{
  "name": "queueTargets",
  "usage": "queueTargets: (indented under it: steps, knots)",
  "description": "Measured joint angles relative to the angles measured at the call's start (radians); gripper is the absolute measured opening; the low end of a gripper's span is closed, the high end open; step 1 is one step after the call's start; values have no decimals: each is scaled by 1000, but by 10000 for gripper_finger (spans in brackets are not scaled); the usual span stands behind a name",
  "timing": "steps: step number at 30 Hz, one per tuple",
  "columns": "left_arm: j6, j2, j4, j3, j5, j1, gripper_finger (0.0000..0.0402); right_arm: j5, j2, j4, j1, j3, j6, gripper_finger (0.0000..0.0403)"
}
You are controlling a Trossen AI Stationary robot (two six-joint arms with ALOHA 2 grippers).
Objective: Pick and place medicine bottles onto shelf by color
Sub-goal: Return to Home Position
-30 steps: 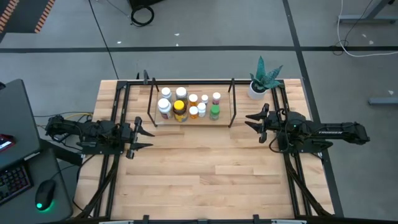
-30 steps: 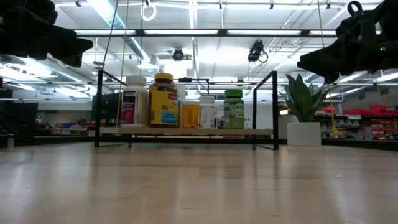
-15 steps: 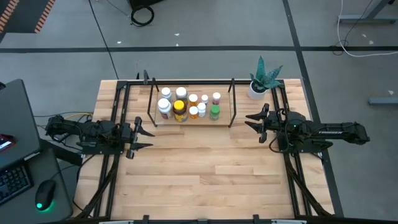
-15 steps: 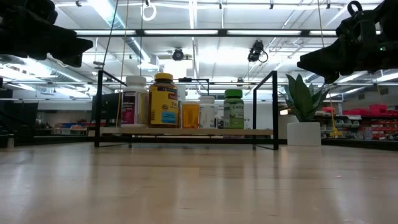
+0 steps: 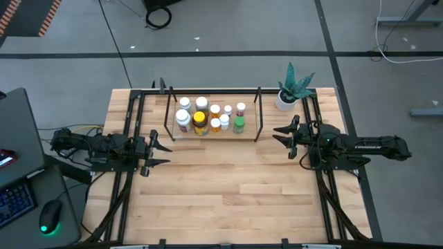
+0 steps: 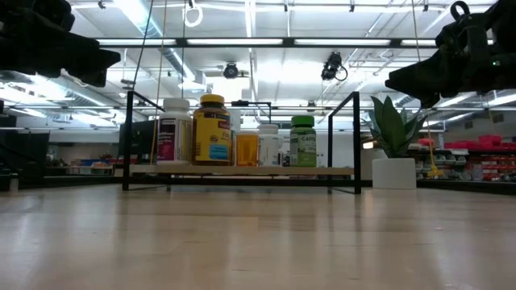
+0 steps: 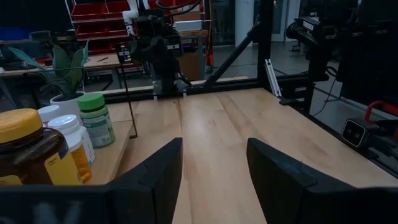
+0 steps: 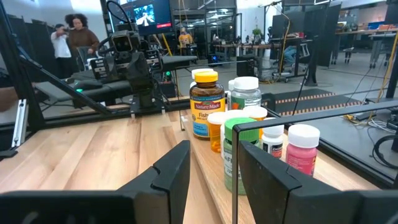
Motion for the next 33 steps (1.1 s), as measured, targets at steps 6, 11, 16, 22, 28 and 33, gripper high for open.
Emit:
queueTargets:
  steps: [6, 11, 16, 22, 28, 33]
  knots:
    - [0, 0, 0, 0, 0, 0, 184, 0, 0, 0, 0, 0, 0, 144]
    - [0, 0, 0, 0, 0, 0, 188, 0, 0, 0, 0, 0, 0, 144]
    - [0, 0, 0, 0, 0, 0, 183, 0, 0, 0, 0, 0, 0, 144]
    - [0, 0, 0, 0, 0, 0, 184, 0, 0, 0, 0, 0, 0, 144]
    - [0, 0, 0, 0, 0, 0, 187, 0, 0, 0, 0, 0, 0, 144]
    - [0, 0, 0, 0, 0, 0, 187, 0, 0, 0, 0, 0, 0, 144]
